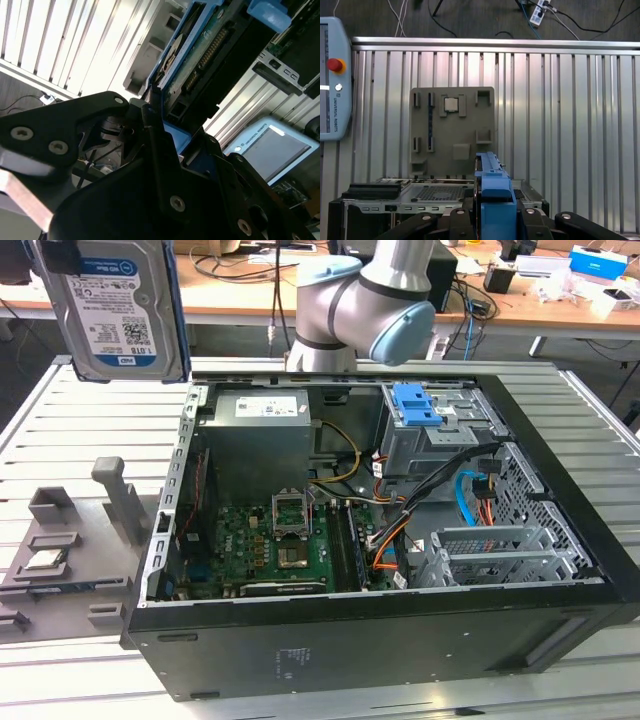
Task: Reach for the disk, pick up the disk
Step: 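Pick up the disk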
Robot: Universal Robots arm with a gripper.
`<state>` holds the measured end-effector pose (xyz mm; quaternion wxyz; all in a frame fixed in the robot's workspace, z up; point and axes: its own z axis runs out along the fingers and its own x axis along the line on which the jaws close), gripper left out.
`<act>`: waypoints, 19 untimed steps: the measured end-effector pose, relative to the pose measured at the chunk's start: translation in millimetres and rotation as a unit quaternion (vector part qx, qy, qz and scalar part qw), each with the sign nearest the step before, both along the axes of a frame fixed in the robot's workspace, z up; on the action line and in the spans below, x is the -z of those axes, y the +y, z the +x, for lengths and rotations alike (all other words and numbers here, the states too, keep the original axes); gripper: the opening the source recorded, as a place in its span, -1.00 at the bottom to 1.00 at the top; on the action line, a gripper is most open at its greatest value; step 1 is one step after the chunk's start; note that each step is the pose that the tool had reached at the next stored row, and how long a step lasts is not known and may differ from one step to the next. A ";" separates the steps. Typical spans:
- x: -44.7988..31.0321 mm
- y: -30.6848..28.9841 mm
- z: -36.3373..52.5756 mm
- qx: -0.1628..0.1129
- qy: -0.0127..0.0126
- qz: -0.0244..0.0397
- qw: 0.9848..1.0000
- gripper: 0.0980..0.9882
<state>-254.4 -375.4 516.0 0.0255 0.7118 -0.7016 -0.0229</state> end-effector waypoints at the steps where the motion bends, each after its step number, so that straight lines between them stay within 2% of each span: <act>1: 0.0 0.0 3.9 0.000 0.000 0.000 1.000 -0.39; 16: 0.0 0.2 46.0 0.000 0.000 0.000 1.000 -0.39; 19: 0.0 0.3 57.5 0.000 0.000 0.000 1.000 -0.39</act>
